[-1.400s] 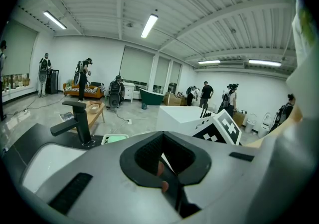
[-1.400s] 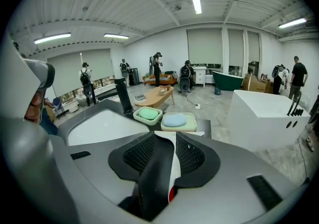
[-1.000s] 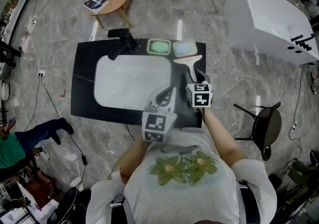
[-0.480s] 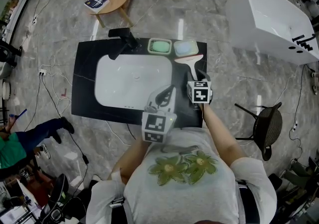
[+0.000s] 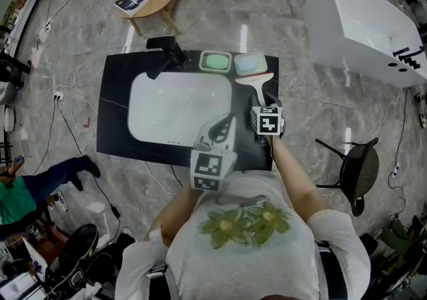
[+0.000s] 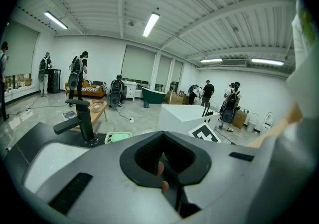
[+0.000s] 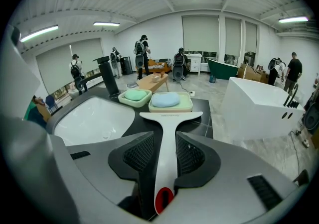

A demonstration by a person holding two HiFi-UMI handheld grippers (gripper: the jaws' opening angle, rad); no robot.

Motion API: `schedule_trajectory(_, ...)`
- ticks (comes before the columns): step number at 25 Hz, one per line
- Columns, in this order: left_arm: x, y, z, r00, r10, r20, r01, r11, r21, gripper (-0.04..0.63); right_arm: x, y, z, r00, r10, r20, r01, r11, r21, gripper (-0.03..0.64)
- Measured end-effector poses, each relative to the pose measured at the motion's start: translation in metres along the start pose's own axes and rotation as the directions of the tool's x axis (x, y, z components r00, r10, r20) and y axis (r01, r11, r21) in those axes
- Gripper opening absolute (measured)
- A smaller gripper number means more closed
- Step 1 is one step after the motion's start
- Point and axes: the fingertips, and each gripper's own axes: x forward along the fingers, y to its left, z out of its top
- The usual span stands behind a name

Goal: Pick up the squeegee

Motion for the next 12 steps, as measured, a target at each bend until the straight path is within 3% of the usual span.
schedule_trajectory(12,0.000,0.002,-0.003,1.000,0.012,-0.007,-0.012,1.000,0.000,0.009,0.013,-0.005,-0.006,1.000,-0.014,-0.019,0.013,1.000,-0.019,0.117)
